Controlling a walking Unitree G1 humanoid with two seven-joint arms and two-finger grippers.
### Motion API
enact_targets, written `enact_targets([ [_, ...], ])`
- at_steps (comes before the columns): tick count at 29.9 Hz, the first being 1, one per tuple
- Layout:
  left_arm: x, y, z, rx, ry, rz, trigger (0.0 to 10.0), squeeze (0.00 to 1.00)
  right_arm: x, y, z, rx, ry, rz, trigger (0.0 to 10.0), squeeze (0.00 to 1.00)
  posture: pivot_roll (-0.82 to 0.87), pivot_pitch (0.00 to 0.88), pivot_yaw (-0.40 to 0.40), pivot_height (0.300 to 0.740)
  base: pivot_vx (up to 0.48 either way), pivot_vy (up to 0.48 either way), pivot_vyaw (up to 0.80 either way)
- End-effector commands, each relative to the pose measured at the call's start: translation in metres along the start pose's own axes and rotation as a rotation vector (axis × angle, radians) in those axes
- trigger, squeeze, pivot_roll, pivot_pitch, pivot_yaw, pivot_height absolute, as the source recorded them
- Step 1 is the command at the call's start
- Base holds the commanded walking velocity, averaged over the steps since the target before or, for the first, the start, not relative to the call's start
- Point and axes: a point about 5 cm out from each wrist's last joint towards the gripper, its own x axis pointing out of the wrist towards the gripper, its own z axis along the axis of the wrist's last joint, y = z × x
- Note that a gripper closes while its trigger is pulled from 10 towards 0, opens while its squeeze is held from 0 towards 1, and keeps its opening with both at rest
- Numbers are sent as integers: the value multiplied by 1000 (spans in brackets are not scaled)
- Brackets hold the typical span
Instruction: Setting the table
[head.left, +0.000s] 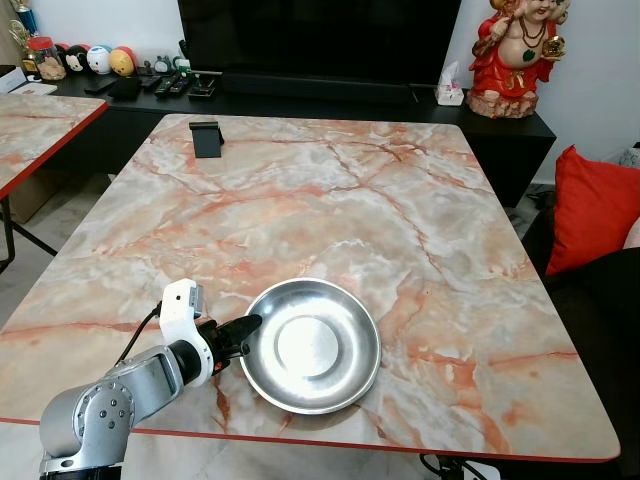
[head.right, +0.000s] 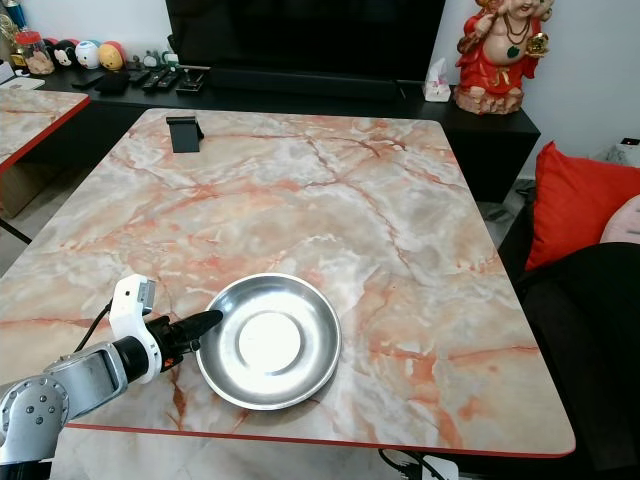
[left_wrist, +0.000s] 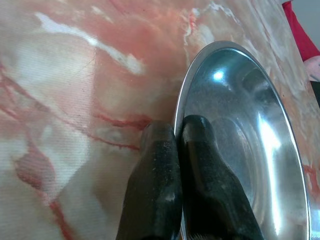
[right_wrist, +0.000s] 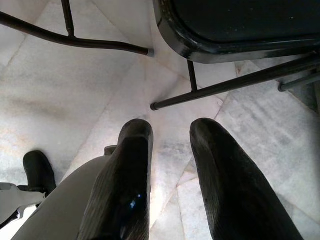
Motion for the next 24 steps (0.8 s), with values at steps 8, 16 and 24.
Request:
enact_targets([
  [8, 0, 2, 4, 51, -3, 42, 10000, 569, 0, -2, 0, 8, 7, -4, 10000, 0, 57, 0, -25, 740, 0, 0, 0],
  [16, 0, 2, 4, 69, -7, 48, 10000, 667, 0, -2, 0, 5, 8, -3, 10000, 0, 57, 0, -28, 740, 0, 0, 0],
  [24, -2, 8, 23, 131, -140, 135, 10000, 0, 0, -2, 0, 5, 7, -3, 10000, 0, 57, 0, -30, 740, 0, 0, 0],
])
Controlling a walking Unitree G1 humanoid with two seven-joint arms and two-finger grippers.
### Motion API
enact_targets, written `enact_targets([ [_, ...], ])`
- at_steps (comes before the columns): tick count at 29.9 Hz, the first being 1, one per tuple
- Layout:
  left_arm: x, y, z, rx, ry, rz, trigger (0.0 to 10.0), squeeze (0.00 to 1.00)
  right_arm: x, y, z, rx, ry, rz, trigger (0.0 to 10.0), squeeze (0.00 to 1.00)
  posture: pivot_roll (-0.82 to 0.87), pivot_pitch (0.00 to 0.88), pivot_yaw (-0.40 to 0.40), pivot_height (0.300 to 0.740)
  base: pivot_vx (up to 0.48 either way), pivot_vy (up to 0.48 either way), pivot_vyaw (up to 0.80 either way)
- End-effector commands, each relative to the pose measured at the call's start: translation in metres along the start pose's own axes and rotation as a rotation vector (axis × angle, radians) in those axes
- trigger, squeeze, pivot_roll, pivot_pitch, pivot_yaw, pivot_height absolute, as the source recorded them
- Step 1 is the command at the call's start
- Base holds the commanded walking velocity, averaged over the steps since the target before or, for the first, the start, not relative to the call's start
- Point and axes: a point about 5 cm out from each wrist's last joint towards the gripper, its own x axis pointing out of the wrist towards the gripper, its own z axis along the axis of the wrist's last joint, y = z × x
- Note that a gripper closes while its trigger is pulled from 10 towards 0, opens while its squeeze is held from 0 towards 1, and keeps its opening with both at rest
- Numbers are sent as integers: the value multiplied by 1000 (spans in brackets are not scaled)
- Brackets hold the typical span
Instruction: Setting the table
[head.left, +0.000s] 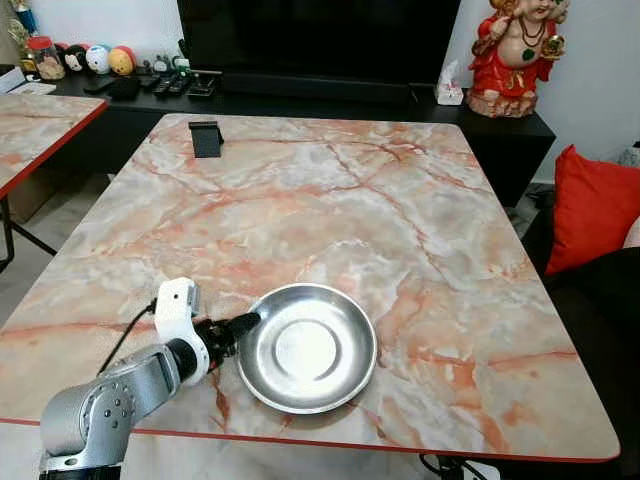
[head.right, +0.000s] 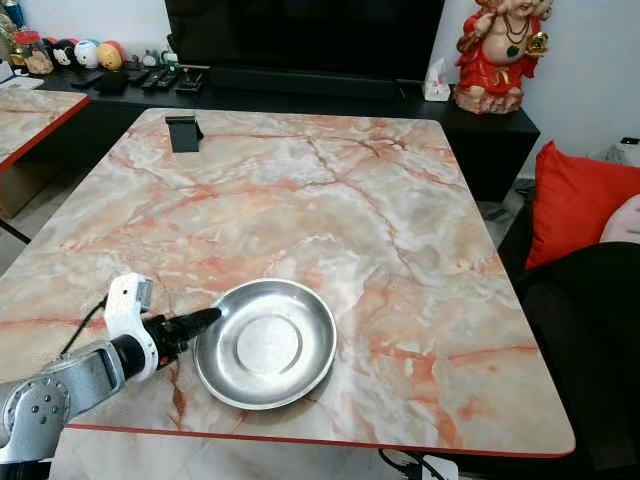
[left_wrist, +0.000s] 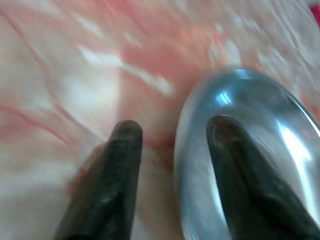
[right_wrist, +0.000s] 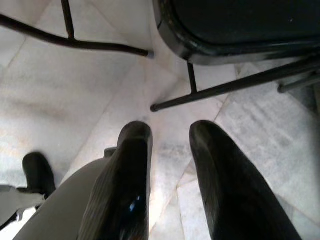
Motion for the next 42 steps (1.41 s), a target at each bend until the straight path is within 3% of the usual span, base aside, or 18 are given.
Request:
enact_targets([
  [1, -1, 3, 16, 48, -85, 44, 10000, 0, 0, -3, 0, 5, 8, -6, 10000, 0, 57, 0, -30, 740, 0, 0, 0],
  [4, -2, 4, 30, 86, -186, 68, 10000, 0, 0, -3, 0, 5, 8, -6, 10000, 0, 57, 0, -30, 740, 0, 0, 0],
  [5, -5, 2, 43, 137, -281, 84, 10000, 0, 0, -3, 0, 4, 8, -6, 10000, 0, 57, 0, -30, 740, 0, 0, 0],
  [7, -7, 0, 51, 172, -356, 89, 10000, 0, 0, -3, 0, 4, 7, -6, 10000, 0, 57, 0, -30, 740, 0, 0, 0],
  [9, -8, -6, 56, 257, -409, 90, 10000, 0, 0, -3, 0, 5, 6, -7, 10000, 0, 57, 0, -30, 740, 0, 0, 0],
  [10, -7, -14, 56, 371, -441, 84, 10000, 0, 0, -3, 0, 5, 6, -7, 10000, 0, 56, 0, -34, 740, 0, 0, 0],
  [13, -5, -21, 53, 472, -485, 87, 10000, 0, 0, -2, 0, 4, 5, -7, 10000, 0, 55, 0, -34, 740, 0, 0, 0],
  [26, 8, -23, 43, 623, -602, 188, 10000, 0, -1, -2, -2, 18, 6, -15, 10000, 0, 33, 0, -27, 740, 0, 0, 0],
  [37, 10, -15, 33, 616, -604, 204, 10000, 0, -1, -1, -4, -27, 15, -5, 10000, 0, 31, 0, -16, 740, 0, 0, 0],
  [42, 12, -14, 30, 604, -601, 212, 10000, 0, -1, -2, -5, -4, 15, -15, 10000, 0, 35, 0, -17, 740, 0, 0, 0],
])
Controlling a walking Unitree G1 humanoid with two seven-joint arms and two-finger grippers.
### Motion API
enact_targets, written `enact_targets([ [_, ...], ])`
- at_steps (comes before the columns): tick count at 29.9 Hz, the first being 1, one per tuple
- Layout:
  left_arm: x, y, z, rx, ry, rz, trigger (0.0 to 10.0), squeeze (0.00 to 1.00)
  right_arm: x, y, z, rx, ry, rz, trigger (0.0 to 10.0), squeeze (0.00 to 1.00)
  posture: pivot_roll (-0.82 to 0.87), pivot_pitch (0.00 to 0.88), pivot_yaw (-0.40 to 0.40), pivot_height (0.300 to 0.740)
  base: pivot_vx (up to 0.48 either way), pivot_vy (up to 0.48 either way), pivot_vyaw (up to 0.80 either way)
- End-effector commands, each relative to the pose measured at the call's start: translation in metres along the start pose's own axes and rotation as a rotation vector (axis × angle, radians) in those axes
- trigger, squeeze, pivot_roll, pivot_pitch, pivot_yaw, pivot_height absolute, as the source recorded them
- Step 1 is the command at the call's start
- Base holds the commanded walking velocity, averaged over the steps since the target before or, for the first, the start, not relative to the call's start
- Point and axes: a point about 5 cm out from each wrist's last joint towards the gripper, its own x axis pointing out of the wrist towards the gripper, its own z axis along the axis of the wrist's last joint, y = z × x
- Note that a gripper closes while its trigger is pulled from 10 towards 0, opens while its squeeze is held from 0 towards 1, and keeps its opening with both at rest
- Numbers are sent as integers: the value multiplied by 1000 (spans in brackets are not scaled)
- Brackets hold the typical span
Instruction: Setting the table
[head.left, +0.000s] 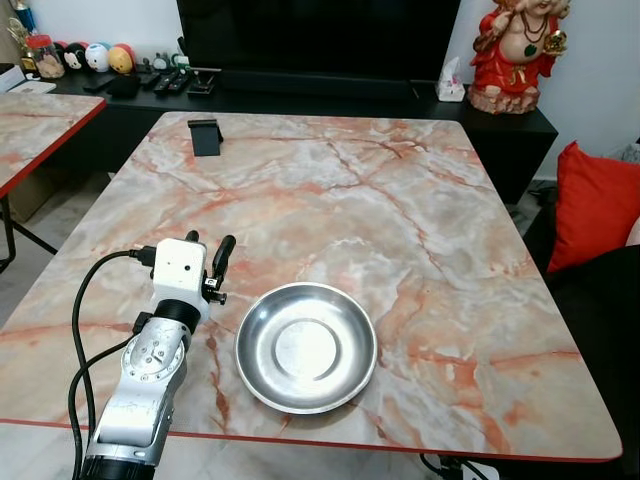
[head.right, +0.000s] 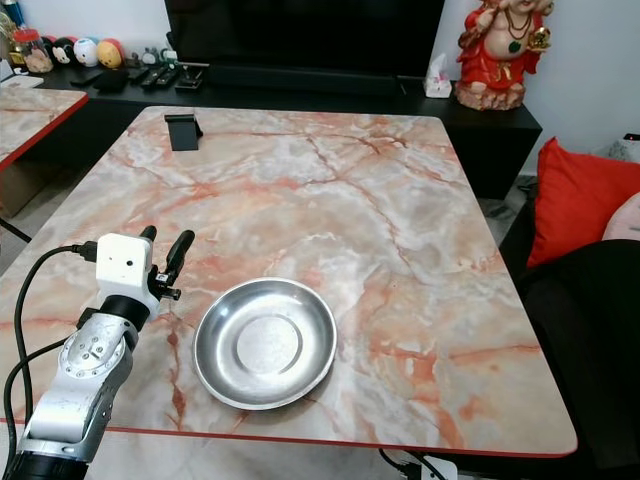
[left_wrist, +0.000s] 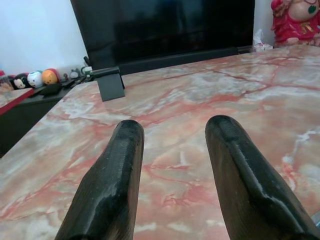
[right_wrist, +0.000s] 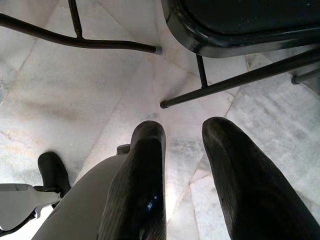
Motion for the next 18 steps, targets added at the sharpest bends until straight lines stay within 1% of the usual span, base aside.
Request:
enact_targets([
  [1, -1, 1, -3, 13, 6, 9, 10000, 0, -1, -2, -3, 8, 12, -13, 10000, 0, 35, 0, -17, 740, 0, 0, 0],
  [5, -1, -4, -4, 9, 5, -5, 10000, 0, -1, -2, -4, 14, 12, -16, 10000, 0, 29, 0, -15, 740, 0, 0, 0],
  [13, 2, -6, -2, 9, -3, -12, 10000, 0, -1, -2, -3, 13, 10, -15, 10000, 0, 42, 0, -15, 740, 0, 0, 0],
  [18, 2, -7, -2, 8, -5, -11, 10000, 0, 0, -2, -3, 10, 13, -16, 10000, 0, 46, 0, -17, 740, 0, 0, 0],
])
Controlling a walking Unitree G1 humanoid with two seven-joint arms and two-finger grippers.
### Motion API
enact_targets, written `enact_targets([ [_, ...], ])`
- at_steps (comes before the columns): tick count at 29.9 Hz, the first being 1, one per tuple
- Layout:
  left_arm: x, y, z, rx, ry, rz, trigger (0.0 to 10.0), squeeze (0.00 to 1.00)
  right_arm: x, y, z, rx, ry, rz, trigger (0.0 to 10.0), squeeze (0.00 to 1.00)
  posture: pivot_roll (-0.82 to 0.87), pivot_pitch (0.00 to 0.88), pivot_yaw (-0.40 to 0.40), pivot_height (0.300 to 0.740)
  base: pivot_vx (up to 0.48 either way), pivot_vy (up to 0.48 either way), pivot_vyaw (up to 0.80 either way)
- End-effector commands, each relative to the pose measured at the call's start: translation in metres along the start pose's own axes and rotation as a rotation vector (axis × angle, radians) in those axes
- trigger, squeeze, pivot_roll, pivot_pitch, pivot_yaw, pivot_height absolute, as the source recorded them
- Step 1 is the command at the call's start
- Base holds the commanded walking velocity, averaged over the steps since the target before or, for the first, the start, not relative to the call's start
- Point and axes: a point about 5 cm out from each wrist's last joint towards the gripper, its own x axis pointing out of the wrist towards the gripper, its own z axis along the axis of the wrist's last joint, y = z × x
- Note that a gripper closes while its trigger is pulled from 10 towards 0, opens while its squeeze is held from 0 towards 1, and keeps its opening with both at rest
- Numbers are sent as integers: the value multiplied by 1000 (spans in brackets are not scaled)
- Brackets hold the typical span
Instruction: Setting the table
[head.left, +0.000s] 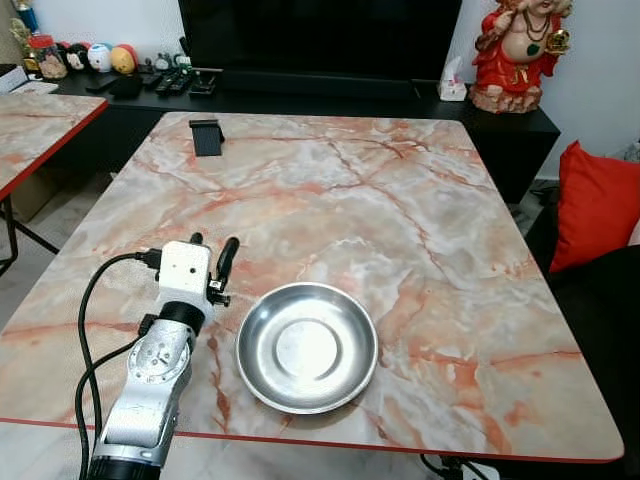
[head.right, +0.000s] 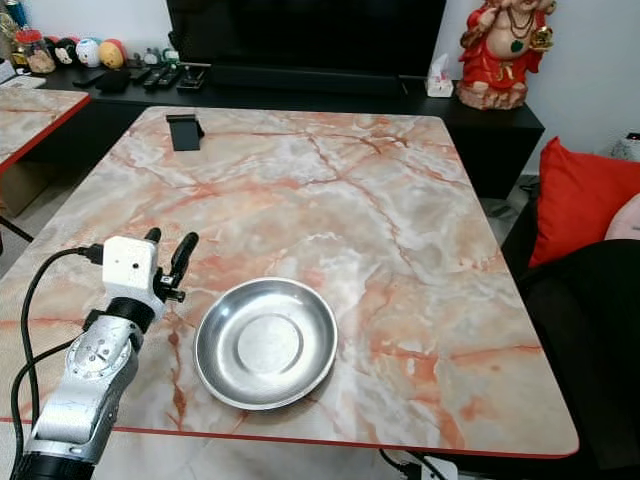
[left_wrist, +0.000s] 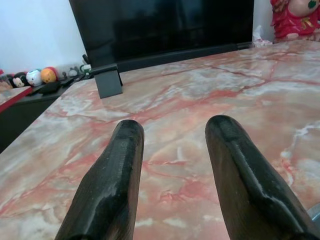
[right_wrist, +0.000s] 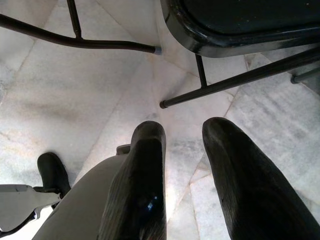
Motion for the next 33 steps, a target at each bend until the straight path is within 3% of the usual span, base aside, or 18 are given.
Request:
enact_targets([
  [1, 1, -2, 3, 0, -15, -7, 10000, 0, 0, -2, -3, 5, 12, -9, 10000, 0, 46, 0, -17, 740, 0, 0, 0],
  [16, 3, -5, 4, -5, -16, -23, 10000, 0, 0, -1, -1, -1, 11, -7, 10000, 0, 49, 0, -16, 740, 0, 16, 0],
  [33, 5, -5, 7, -16, -27, -17, 10000, 0, 0, 0, 1, 4, 4, -9, 10000, 0, 38, 0, -14, 740, 0, 292, 0],
])
